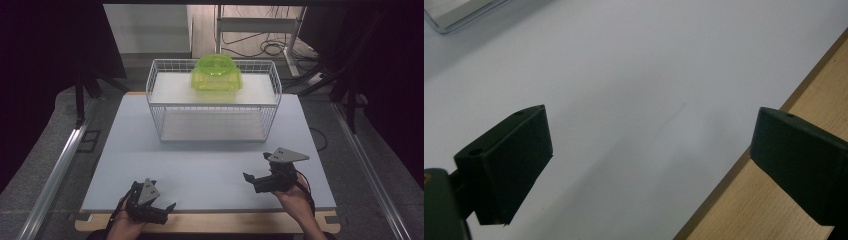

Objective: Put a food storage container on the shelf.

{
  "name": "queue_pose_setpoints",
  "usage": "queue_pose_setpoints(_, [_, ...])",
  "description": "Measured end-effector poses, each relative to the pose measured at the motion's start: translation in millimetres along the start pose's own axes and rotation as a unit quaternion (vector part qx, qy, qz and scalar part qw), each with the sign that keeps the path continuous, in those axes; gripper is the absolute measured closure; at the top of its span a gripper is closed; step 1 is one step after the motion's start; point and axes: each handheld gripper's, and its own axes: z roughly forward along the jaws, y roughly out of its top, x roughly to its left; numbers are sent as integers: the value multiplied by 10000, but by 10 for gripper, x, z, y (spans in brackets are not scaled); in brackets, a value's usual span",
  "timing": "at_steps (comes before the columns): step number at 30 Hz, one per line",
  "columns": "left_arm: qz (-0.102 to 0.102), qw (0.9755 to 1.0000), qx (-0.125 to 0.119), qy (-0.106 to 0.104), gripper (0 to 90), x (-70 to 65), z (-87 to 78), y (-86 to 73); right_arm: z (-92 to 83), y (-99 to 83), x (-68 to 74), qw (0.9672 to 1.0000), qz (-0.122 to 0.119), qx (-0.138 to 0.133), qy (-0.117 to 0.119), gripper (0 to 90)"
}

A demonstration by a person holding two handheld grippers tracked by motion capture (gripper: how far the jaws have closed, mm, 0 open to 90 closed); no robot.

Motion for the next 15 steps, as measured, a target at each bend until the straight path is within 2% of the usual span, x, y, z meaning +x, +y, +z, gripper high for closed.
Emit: queue_pose_setpoints(15, [7, 10000, 13, 10, 34, 4, 5, -2, -79, -346, -71, 9995, 132, 206, -198, 13])
